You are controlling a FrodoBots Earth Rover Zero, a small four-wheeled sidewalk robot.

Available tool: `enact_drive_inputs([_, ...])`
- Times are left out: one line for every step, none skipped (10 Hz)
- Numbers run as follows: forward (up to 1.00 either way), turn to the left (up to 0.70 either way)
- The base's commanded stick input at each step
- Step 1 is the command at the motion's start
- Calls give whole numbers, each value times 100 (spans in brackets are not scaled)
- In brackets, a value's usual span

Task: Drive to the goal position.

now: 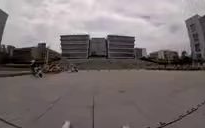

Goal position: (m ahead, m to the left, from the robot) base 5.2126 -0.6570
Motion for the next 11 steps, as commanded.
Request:
enact_drive_inputs([70,0])
enact_drive_inputs([70,0])
enact_drive_inputs([70,0])
enact_drive_inputs([70,0])
enact_drive_inputs([70,0])
enact_drive_inputs([70,0])
enact_drive_inputs([70,0])
enact_drive_inputs([70,-29])
enact_drive_inputs([70,-27])
enact_drive_inputs([70,-18])
enact_drive_inputs([70,-9])
